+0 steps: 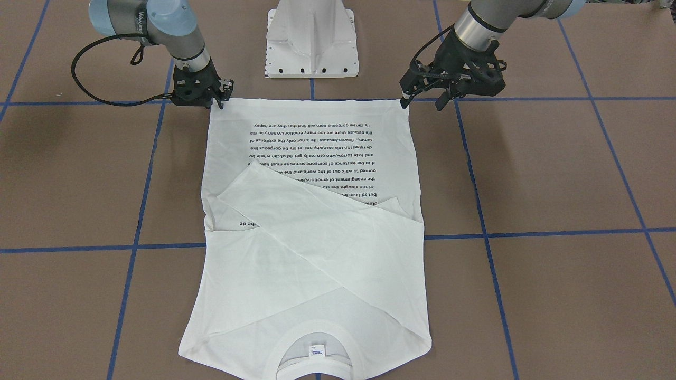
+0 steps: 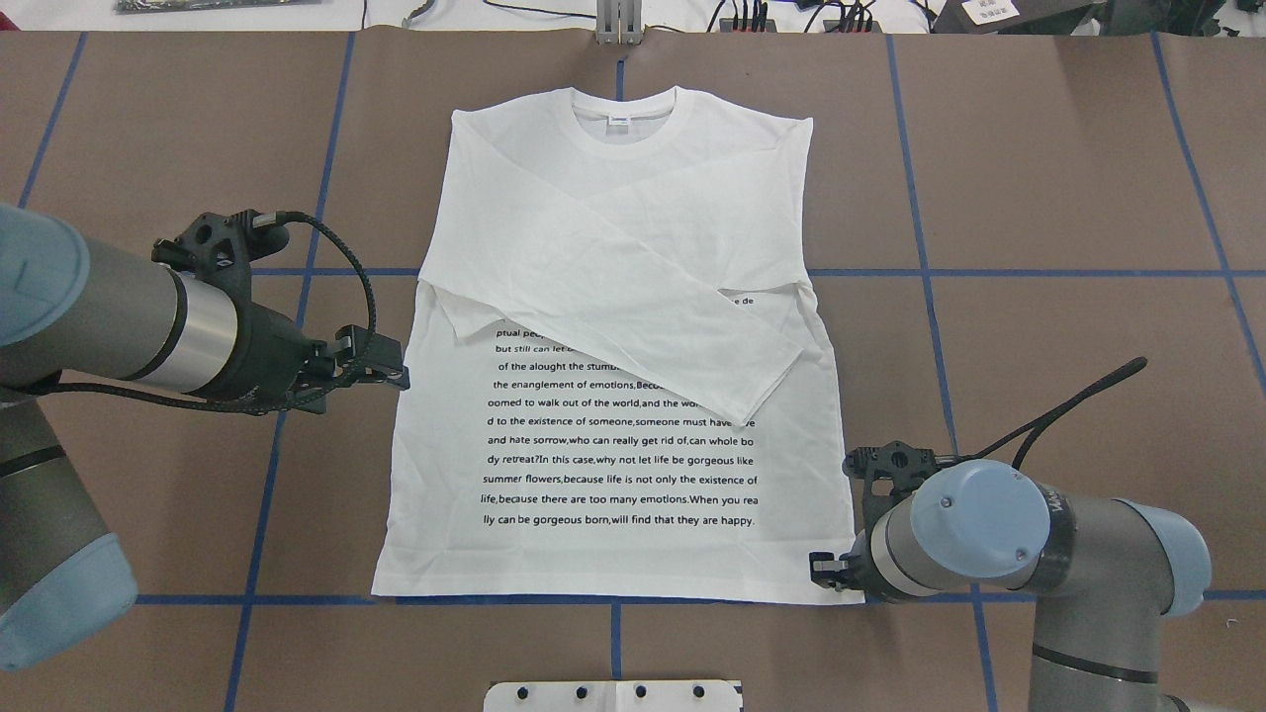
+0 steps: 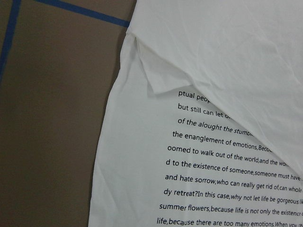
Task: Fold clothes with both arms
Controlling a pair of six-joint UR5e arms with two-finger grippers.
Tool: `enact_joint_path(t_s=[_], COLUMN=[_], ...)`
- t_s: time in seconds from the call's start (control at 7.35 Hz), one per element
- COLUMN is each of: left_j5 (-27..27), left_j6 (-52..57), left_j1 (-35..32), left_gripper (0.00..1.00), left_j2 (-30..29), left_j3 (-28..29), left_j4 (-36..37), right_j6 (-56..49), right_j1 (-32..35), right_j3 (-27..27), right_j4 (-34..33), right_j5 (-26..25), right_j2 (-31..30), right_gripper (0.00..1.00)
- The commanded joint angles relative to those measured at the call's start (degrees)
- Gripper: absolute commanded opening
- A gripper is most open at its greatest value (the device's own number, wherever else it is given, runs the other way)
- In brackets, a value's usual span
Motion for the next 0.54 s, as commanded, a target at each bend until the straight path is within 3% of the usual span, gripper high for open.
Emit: enact_joint_path(t_s=[0.0, 0.41], left_j5=[0.00, 0.00], left_j6=[0.00, 0.00], left_j1=[-0.07, -0.24], left_gripper=[0.95, 0.95], left_j2=[-0.03, 0.15], left_j3=[0.07, 0.16], left_j4=[0.00, 0.00], right_j6=[0.00, 0.00], right_j1=[-0.16, -0.08], right_j3=[-0.04, 0.57], right_j4=[0.00, 0.00], right_j5=[0.33, 1.29], right_j2=[0.13, 0.83], right_gripper=[0.22, 0.01])
